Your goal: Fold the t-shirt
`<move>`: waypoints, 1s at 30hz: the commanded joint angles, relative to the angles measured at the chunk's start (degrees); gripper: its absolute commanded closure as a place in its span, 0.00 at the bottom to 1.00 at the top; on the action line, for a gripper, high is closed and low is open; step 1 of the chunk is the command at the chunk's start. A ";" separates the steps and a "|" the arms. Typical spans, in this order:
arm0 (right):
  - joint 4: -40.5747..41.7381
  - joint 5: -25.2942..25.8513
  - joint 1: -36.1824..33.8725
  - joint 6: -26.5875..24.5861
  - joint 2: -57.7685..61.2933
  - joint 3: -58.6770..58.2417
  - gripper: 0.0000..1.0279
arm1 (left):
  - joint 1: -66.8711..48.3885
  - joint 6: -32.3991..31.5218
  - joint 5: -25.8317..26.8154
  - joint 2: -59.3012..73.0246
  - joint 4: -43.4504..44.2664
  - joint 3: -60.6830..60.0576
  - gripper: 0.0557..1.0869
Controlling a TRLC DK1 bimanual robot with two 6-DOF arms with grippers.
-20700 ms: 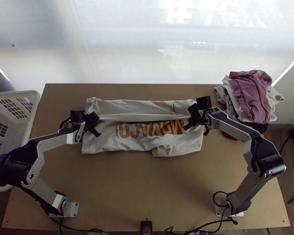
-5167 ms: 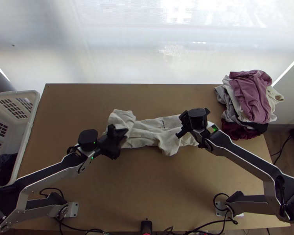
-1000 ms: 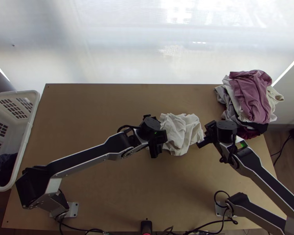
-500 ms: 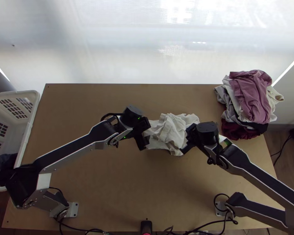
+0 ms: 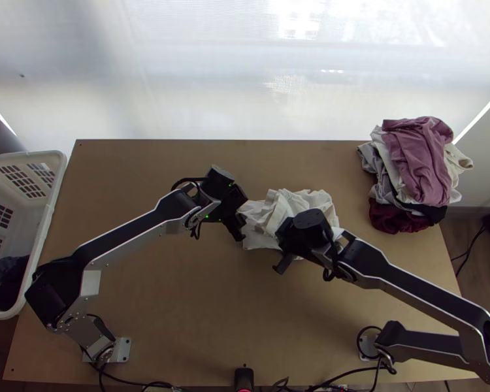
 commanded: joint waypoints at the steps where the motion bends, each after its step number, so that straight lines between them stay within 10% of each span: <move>1: 0.10 -2.73 3.17 1.54 2.01 -0.11 0.97 | 1.20 -2.23 2.17 1.22 -0.03 1.15 0.64; 30: 12.23 -2.64 -7.29 -2.68 14.40 -2.13 0.97 | -3.63 -5.04 5.78 6.85 0.41 0.97 0.92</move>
